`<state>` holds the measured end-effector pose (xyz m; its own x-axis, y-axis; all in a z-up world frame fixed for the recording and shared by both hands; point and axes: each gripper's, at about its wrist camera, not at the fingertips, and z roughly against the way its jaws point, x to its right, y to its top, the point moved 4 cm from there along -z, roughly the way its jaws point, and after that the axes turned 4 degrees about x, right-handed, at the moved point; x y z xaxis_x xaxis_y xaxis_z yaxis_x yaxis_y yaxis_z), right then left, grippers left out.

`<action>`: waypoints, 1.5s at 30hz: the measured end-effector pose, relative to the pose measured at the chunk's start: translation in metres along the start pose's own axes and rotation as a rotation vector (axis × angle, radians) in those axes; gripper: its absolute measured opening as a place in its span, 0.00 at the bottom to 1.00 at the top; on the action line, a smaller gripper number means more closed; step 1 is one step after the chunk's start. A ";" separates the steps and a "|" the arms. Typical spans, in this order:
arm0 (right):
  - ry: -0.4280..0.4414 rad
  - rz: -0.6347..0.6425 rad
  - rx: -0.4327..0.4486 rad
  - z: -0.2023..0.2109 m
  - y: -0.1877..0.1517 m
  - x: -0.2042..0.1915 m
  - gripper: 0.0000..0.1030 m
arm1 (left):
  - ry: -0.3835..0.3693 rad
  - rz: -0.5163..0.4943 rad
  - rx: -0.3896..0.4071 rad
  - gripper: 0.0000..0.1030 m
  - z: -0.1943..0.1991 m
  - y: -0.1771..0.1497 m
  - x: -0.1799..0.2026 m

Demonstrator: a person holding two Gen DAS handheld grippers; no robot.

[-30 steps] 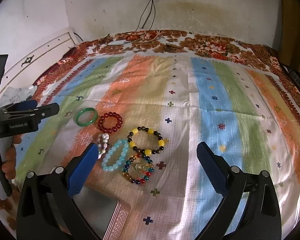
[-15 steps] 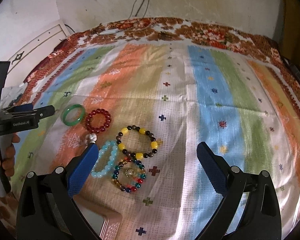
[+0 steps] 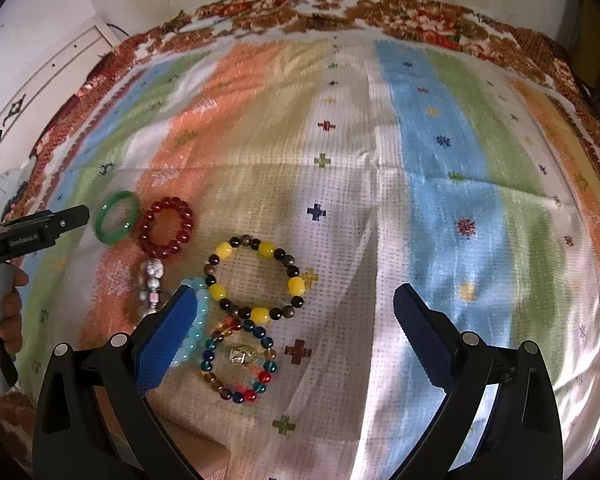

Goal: Organize jewelry
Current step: 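Reach the left tool to the green jade bangle and close on it, then lift the green bangle with the left tool while the right tool grasps the yellow-black bracelet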

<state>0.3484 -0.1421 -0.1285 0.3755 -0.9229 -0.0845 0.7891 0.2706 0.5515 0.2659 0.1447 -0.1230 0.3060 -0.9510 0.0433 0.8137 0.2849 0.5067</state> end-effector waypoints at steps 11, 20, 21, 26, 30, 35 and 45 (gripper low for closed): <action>-0.024 -0.010 -0.062 -0.029 0.006 0.007 0.97 | 0.006 0.047 -0.077 0.95 -0.034 0.002 -0.013; -0.036 -0.025 -0.114 -0.053 0.007 0.009 0.89 | 0.002 0.041 -0.129 0.78 -0.053 -0.002 -0.015; -0.036 -0.022 -0.120 -0.055 0.007 0.010 0.85 | 0.004 0.040 -0.131 0.76 -0.054 -0.002 -0.015; -0.042 -0.016 -0.155 -0.068 0.004 0.010 0.69 | 0.030 0.021 -0.125 0.70 -0.057 -0.003 -0.016; -0.073 0.007 -0.155 -0.071 0.001 0.007 0.59 | 0.068 -0.013 -0.113 0.49 -0.056 -0.003 -0.015; -0.069 0.012 -0.153 -0.071 0.000 0.007 0.30 | 0.072 -0.043 -0.108 0.15 -0.055 -0.004 -0.011; -0.036 0.039 -0.148 -0.064 -0.003 0.005 0.12 | 0.075 -0.059 -0.097 0.06 -0.050 -0.004 -0.008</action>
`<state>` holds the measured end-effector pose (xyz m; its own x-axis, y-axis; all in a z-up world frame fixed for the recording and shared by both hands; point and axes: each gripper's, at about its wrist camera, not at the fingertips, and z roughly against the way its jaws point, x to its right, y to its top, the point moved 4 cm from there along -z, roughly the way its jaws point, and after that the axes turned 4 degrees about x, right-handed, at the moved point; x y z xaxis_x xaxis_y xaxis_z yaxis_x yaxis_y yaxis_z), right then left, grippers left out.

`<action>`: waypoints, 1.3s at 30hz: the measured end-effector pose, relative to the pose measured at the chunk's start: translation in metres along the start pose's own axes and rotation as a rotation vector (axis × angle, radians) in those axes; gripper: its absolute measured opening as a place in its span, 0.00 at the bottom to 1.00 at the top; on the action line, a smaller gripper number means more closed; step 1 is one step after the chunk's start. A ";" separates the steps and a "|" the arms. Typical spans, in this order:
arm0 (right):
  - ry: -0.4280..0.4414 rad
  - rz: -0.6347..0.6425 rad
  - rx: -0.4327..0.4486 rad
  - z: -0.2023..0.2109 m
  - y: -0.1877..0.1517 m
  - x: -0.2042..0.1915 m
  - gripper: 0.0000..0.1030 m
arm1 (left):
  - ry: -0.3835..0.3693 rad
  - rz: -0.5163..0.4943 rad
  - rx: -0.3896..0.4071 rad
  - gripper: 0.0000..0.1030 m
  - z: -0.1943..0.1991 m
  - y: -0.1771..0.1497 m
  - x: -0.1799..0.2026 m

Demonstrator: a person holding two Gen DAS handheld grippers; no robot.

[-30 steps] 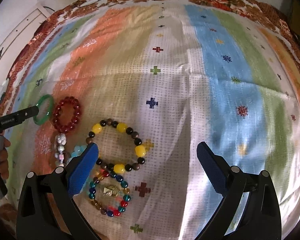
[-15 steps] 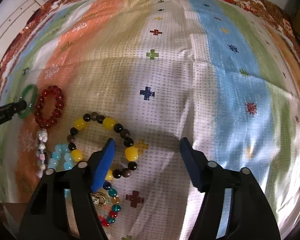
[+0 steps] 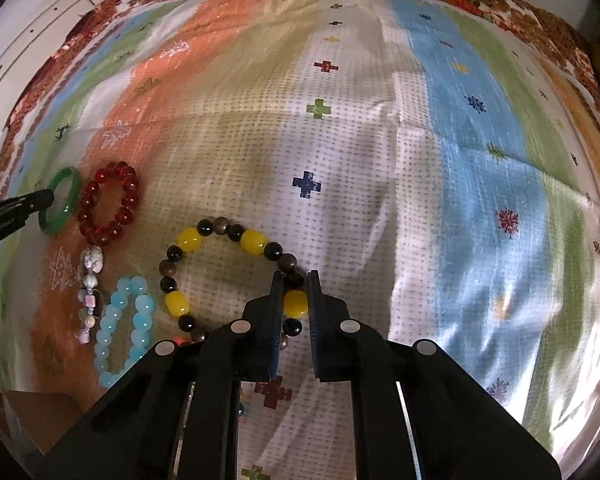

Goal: Organize jewelry
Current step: 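Lift the green bangle with the left tool while the right tool grasps the yellow-black bracelet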

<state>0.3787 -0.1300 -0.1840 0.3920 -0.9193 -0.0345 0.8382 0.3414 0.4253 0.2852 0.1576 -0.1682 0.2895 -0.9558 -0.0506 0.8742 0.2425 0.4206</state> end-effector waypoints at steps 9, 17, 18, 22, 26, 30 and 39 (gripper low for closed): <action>0.007 0.050 0.092 0.037 0.002 -0.014 0.12 | 0.000 -0.021 0.066 0.07 0.023 0.004 0.005; 0.017 0.052 0.144 0.064 0.001 -0.018 0.12 | -0.047 -0.027 0.132 0.08 0.059 0.005 0.014; 0.021 0.050 0.151 0.068 -0.001 -0.018 0.12 | -0.054 -0.028 0.142 0.08 0.064 0.004 0.016; 0.029 0.050 0.181 0.081 -0.002 -0.024 0.12 | -0.073 -0.046 0.166 0.08 0.080 -0.002 0.022; 0.034 0.045 0.211 0.094 -0.003 -0.026 0.12 | -0.093 -0.049 0.194 0.08 0.098 -0.008 0.027; 0.042 0.046 0.230 0.106 -0.007 -0.029 0.12 | -0.110 -0.044 0.222 0.08 0.117 -0.015 0.033; 0.073 0.071 0.287 0.138 -0.019 -0.043 0.12 | -0.148 -0.061 0.268 0.08 0.147 -0.032 0.046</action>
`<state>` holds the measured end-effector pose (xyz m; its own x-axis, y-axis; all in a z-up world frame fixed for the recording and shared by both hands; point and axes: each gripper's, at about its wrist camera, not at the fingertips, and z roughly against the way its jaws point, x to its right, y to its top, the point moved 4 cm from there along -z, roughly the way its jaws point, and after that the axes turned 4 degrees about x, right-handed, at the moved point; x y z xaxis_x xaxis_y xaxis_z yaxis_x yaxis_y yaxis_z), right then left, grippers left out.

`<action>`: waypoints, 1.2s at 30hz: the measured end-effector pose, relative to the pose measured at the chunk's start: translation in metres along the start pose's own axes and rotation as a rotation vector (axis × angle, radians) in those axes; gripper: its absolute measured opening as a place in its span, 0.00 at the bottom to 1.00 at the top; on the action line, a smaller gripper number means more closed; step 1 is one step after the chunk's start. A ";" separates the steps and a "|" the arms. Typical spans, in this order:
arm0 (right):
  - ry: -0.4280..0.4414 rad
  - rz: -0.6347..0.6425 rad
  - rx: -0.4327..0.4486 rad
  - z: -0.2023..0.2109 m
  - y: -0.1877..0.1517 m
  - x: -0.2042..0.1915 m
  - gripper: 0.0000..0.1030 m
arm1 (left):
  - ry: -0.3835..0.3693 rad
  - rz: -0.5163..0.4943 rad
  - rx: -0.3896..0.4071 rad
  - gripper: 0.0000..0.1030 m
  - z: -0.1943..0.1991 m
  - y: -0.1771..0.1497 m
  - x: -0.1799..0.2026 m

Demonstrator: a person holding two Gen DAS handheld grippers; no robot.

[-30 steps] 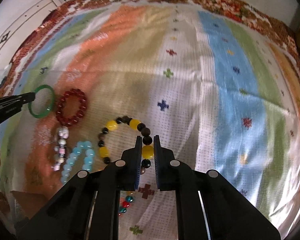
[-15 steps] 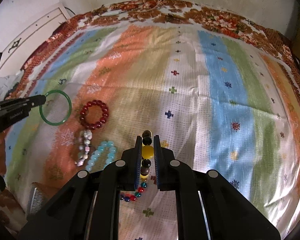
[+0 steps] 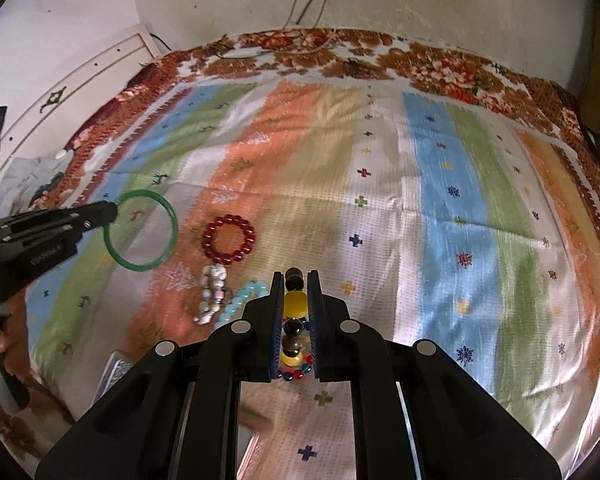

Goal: Organize jewelry
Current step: 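Lift the green bangle with the left tool while the right tool grasps the yellow-black bracelet, then lower both bracelets into the silver tin and open both tools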

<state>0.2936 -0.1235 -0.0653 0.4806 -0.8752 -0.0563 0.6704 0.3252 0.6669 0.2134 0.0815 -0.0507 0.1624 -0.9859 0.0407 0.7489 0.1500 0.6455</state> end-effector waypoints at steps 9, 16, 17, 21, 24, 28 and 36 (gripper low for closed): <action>0.025 -0.003 0.042 0.027 -0.005 -0.006 0.12 | -0.015 -0.001 0.047 0.08 0.028 -0.010 0.006; 0.050 0.004 0.067 0.045 -0.011 -0.011 0.12 | -0.019 -0.011 0.062 0.08 0.039 -0.019 0.011; 0.052 0.008 0.071 0.047 -0.012 -0.012 0.12 | -0.022 -0.011 0.063 0.08 0.040 -0.020 0.011; 0.062 0.017 0.087 0.056 -0.014 -0.018 0.12 | -0.037 -0.015 0.074 0.09 0.048 -0.024 0.015; 0.076 0.022 0.092 0.062 -0.017 -0.023 0.12 | -0.046 -0.021 0.078 0.09 0.053 -0.030 0.019; 0.092 0.036 0.088 0.066 -0.024 -0.031 0.12 | -0.055 -0.032 0.081 0.09 0.060 -0.040 0.023; 0.126 0.054 0.083 0.075 -0.039 -0.046 0.12 | -0.047 -0.085 0.100 0.09 0.074 -0.057 0.036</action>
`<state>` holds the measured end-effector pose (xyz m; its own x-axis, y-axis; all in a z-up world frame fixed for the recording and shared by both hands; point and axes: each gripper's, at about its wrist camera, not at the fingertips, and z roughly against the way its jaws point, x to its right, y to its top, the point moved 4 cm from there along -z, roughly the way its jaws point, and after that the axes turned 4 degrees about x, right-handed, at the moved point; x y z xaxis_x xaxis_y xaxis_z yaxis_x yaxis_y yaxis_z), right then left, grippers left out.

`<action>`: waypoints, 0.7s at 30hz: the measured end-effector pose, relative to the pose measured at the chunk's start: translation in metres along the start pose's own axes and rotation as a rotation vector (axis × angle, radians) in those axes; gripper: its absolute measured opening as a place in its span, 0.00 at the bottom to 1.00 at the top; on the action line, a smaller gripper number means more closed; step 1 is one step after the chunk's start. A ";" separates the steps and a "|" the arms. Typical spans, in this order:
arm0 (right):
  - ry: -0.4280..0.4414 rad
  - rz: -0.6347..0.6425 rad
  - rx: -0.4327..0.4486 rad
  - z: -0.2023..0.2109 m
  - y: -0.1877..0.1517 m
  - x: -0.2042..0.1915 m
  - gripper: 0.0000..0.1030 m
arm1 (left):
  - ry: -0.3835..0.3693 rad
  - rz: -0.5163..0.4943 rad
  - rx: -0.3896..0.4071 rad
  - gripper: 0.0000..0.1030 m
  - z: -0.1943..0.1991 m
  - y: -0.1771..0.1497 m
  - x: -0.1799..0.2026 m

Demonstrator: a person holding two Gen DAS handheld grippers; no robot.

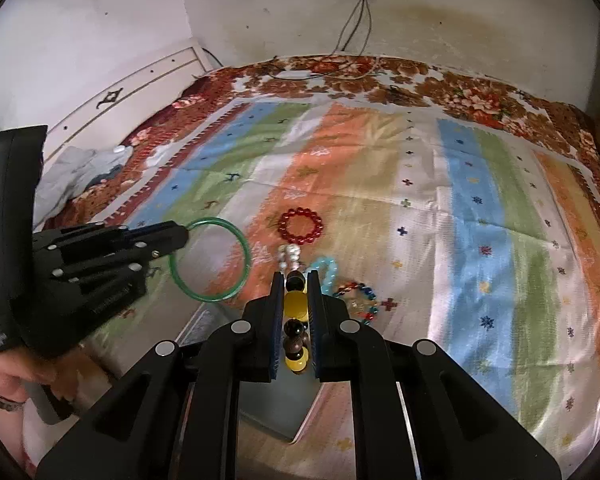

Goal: Organize jewelry
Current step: 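Lower both bracelets into the silver tin and open both tools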

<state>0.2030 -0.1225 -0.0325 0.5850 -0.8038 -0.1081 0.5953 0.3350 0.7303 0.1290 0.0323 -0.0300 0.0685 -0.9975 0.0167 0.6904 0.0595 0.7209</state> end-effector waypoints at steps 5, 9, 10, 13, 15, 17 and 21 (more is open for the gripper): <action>0.013 0.013 -0.020 0.002 -0.012 -0.008 0.12 | -0.008 -0.014 0.000 0.09 0.007 -0.011 0.006; 0.016 0.017 -0.040 0.001 -0.023 -0.009 0.12 | -0.009 -0.026 -0.001 0.09 0.010 -0.017 0.010; 0.017 0.018 -0.044 0.001 -0.024 -0.010 0.12 | -0.010 -0.027 -0.004 0.09 0.011 -0.019 0.011; 0.016 0.015 -0.050 0.001 -0.028 -0.010 0.12 | -0.011 -0.031 -0.011 0.09 0.011 -0.023 0.013; 0.015 0.017 -0.053 0.001 -0.029 -0.011 0.12 | -0.013 -0.034 -0.019 0.09 0.010 -0.025 0.014; 0.015 0.013 -0.056 0.001 -0.029 -0.011 0.12 | -0.017 -0.036 -0.031 0.09 0.010 -0.028 0.015; 0.026 -0.007 -0.071 -0.003 -0.031 -0.009 0.12 | -0.029 -0.025 -0.057 0.10 0.006 -0.032 0.018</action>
<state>0.1810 -0.1245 -0.0566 0.5942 -0.7935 -0.1312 0.6367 0.3644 0.6796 0.1036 0.0124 -0.0486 0.0303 -0.9993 0.0202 0.7315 0.0360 0.6809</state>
